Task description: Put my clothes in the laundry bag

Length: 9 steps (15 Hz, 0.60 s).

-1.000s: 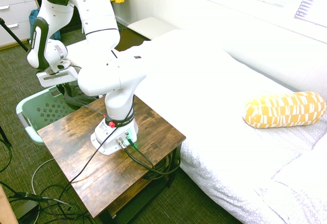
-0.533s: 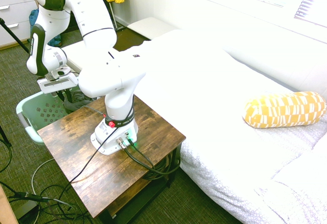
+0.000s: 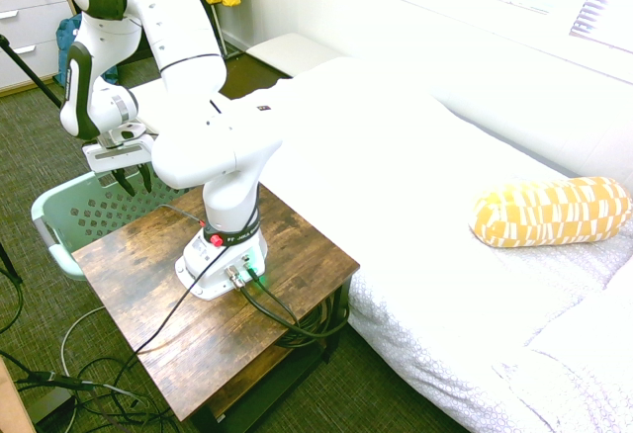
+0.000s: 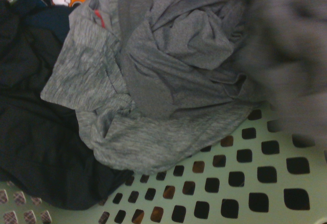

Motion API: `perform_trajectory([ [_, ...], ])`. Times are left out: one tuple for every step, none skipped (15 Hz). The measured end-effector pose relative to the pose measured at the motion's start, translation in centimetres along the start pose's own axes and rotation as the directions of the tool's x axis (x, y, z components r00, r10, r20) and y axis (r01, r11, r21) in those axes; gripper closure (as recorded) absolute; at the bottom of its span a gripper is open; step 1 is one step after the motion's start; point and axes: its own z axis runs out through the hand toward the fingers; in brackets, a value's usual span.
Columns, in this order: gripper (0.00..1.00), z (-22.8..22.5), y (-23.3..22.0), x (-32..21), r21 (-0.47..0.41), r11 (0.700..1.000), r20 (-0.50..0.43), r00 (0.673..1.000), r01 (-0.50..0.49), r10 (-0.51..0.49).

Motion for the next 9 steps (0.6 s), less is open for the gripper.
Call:
perform_trajectory([
  [0.00, -0.3, -0.1, 1.0, 0.006, 1.000, 0.000, 1.000, -0.011, 0.011],
  [0.00, -0.7, -0.2, 2.2, 0.013, 1.000, 0.000, 1.000, -0.023, 0.023],
  [0.00, -1.3, -0.3, 3.7, 0.021, 0.999, 0.001, 0.999, -0.037, 0.037],
  [0.00, -2.0, -0.3, 5.4, 0.031, 0.998, 0.000, 0.999, -0.053, 0.053],
  [0.00, -2.9, -0.1, 7.3, 0.043, 0.997, -0.002, 0.998, -0.070, 0.070],
  [0.00, -4.1, 0.2, 9.5, 0.058, 0.994, -0.005, 0.996, -0.092, 0.092],
  [0.00, -5.3, 0.8, 11.9, 0.073, 0.991, -0.006, 0.993, -0.116, 0.117],
  [0.00, -6.6, 1.8, 15.0, 0.091, 0.985, -0.001, 0.989, -0.146, 0.147],
  [0.00, -7.8, 3.5, 18.6, 0.109, 0.977, 0.004, 0.983, -0.181, 0.181],
])
